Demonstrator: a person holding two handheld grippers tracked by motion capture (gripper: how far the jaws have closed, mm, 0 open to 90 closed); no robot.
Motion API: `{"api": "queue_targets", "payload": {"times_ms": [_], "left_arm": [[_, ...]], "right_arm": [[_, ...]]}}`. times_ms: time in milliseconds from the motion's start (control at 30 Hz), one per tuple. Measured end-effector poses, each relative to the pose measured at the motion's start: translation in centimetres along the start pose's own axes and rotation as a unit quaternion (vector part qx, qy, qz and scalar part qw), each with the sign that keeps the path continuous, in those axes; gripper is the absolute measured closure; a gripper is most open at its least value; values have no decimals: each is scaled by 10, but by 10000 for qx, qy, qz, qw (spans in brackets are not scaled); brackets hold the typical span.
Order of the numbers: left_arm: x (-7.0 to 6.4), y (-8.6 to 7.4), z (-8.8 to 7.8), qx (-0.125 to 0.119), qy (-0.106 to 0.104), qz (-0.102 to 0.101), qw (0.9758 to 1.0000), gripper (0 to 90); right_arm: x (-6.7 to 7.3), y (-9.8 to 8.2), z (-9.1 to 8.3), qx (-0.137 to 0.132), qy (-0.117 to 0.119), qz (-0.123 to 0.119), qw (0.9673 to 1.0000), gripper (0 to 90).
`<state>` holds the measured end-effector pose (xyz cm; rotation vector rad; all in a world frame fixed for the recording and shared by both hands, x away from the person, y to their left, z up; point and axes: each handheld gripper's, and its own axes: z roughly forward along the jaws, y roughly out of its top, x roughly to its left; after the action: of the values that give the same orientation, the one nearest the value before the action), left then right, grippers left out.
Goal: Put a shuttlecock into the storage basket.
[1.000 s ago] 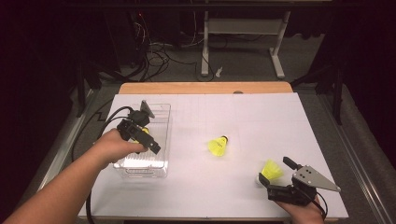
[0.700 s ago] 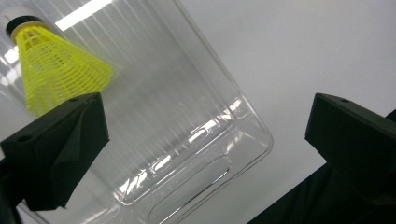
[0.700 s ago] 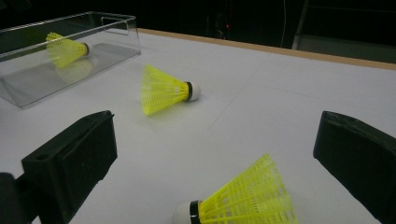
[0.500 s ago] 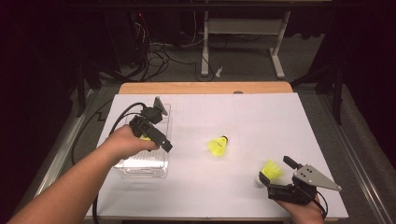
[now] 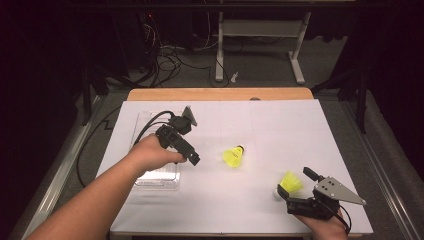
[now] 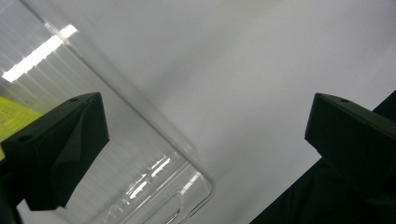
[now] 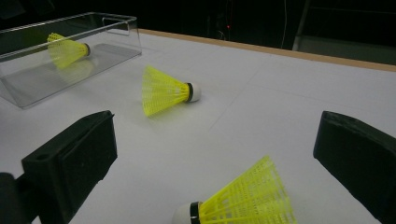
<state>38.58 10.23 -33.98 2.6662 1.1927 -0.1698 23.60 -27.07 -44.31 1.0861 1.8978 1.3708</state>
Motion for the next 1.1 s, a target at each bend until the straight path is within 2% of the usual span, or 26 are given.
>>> {"api": "queue_targets", "payload": {"times_ms": [600, 1100], "left_arm": [[-24, 22, 17, -43, -142, 232, 9996, 11], [-32, 32, 31, 28, -176, 296, 9994, 16]], "right_arm": [[-1, 0, -2, -35, -7, 22, 10000, 1], [-1, 0, -2, -29, 7, 24, 10000, 1]]}}
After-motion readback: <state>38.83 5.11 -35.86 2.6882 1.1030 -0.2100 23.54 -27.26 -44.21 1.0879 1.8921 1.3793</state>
